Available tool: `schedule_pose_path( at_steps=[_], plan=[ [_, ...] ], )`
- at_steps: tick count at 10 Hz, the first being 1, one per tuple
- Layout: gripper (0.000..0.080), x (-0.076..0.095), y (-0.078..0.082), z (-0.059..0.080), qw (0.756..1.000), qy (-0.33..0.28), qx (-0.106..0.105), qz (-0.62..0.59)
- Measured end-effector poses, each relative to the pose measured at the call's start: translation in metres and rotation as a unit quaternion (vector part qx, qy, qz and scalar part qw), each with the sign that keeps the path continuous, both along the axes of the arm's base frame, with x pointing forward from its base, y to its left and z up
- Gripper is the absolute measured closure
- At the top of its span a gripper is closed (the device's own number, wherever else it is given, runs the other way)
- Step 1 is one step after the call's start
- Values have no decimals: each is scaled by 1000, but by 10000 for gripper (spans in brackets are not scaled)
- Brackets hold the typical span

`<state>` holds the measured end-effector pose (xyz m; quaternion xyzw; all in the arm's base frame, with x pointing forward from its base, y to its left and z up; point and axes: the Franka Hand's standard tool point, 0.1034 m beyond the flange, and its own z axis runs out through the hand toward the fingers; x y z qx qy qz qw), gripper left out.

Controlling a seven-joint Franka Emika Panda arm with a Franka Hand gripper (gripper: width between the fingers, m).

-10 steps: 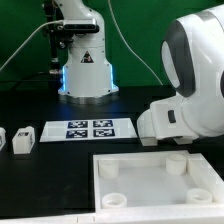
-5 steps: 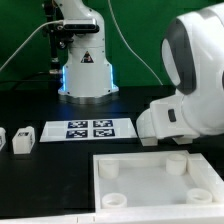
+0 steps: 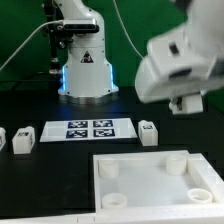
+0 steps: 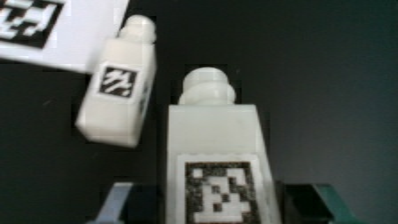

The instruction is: Assemble one leg

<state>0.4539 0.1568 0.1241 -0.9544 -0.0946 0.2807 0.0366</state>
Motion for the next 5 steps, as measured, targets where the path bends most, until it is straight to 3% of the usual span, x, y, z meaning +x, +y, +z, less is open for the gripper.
schedule_pose_path(
  at_steps=[2,5],
  plan=[
    [506,18,-8,27,993,-120,9,-15],
    [506,24,-10,23,964,-265,25,-27]
  ],
)
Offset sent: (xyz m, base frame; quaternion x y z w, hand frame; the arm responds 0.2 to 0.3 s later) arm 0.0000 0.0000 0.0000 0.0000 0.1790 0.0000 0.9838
